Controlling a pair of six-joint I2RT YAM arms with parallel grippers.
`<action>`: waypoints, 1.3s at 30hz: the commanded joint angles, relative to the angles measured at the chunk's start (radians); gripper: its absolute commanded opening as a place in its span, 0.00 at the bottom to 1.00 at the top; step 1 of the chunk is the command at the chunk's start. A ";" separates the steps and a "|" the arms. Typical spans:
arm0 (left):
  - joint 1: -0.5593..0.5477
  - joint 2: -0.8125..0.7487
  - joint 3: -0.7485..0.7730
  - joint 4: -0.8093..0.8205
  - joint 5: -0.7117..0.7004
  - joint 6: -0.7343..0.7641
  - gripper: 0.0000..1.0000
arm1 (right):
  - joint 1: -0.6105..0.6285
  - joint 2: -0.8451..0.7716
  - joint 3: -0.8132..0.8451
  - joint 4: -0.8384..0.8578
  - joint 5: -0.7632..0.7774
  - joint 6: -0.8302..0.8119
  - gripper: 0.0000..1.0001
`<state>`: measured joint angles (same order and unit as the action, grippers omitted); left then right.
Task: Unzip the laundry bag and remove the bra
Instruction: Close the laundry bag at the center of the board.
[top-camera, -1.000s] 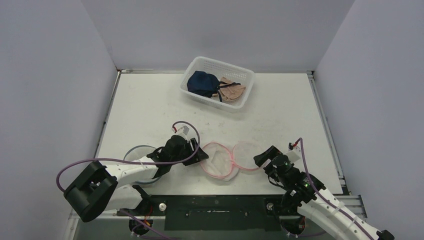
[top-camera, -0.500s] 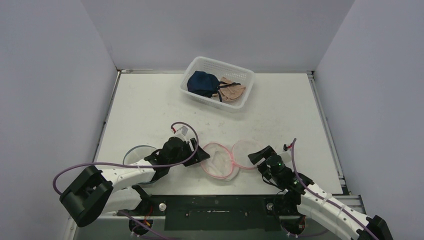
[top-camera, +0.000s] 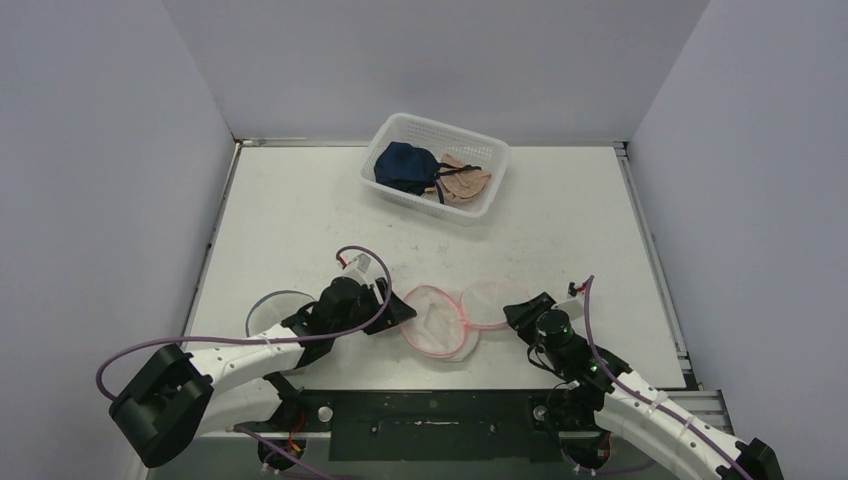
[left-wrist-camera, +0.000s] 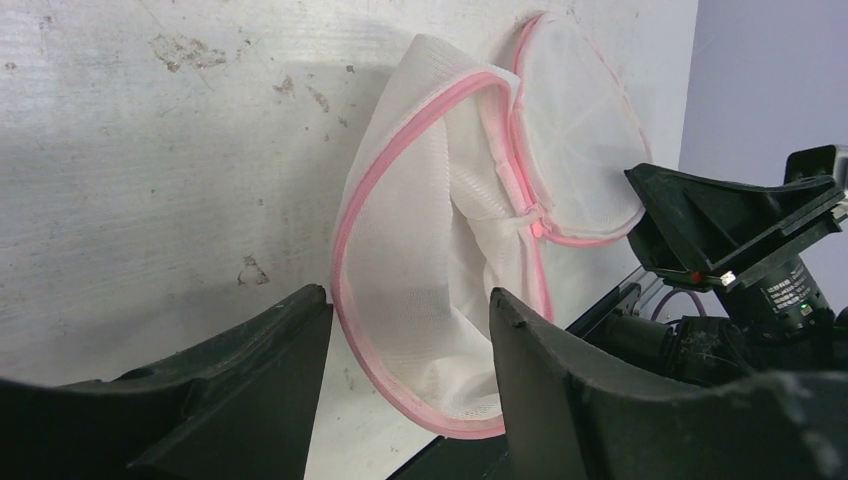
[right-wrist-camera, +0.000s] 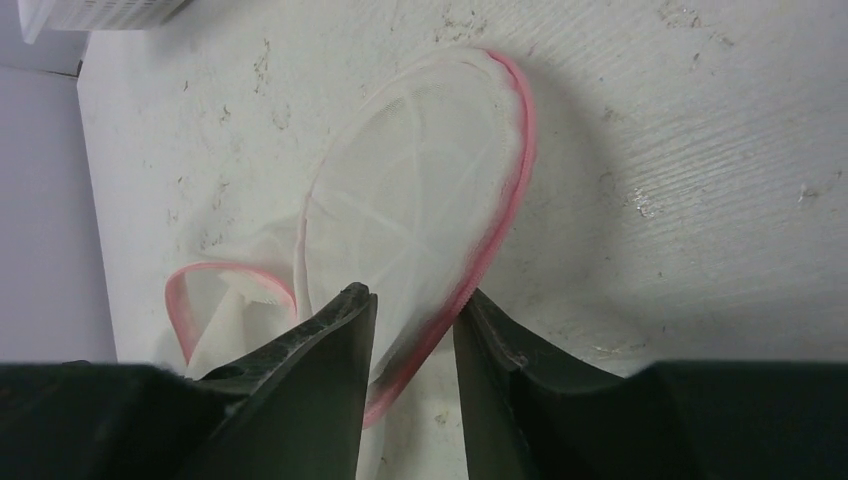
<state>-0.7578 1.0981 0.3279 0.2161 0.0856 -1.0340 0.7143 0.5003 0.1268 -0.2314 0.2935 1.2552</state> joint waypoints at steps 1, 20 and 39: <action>0.002 0.019 -0.017 0.021 -0.008 -0.003 0.55 | 0.004 -0.002 0.013 0.051 0.044 -0.059 0.33; 0.002 -0.034 0.087 -0.124 -0.065 0.054 0.00 | 0.010 -0.039 0.140 0.060 0.066 -0.310 0.08; -0.008 -0.010 0.665 -0.519 -0.078 0.288 0.00 | 0.017 0.175 0.686 -0.047 0.120 -0.935 0.05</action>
<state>-0.7589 1.0565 1.0313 -0.2409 0.0185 -0.7761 0.7227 0.6758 0.8219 -0.2390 0.3279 0.4042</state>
